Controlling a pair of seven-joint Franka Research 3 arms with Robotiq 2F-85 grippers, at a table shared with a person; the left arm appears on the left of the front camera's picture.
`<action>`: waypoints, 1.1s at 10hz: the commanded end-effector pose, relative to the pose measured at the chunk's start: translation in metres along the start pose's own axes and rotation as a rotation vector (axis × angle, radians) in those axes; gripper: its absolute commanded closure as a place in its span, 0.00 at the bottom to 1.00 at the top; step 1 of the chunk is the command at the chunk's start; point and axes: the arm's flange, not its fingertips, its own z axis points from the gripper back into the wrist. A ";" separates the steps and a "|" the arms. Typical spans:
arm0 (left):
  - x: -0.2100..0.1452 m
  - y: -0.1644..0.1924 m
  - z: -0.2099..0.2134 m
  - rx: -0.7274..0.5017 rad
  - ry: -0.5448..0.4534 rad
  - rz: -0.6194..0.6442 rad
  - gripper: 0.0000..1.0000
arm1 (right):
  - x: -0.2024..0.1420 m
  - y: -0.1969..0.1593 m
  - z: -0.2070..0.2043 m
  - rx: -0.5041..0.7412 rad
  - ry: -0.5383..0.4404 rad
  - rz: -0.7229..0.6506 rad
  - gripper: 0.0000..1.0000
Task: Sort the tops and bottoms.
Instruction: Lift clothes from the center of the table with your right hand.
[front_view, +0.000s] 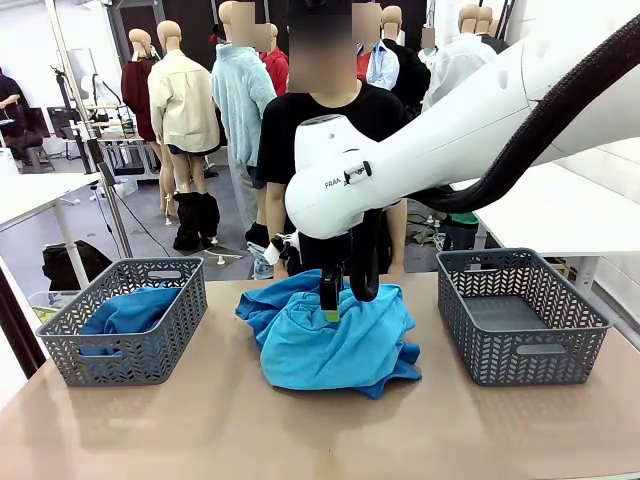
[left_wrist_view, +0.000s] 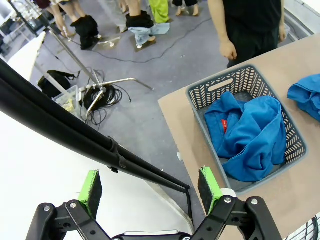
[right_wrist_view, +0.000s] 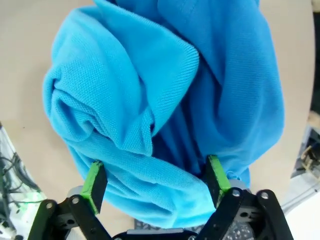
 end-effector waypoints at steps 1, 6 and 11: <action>0.000 0.002 0.002 -0.004 0.015 -0.005 0.00 | 0.002 0.005 0.001 -0.030 0.022 0.021 0.23; 0.000 0.002 0.002 -0.004 0.015 -0.005 0.00 | 0.001 0.018 0.004 -0.048 0.026 0.021 1.00; 0.000 0.002 0.002 -0.004 0.015 -0.005 0.00 | 0.005 0.027 0.010 -0.071 0.050 0.034 1.00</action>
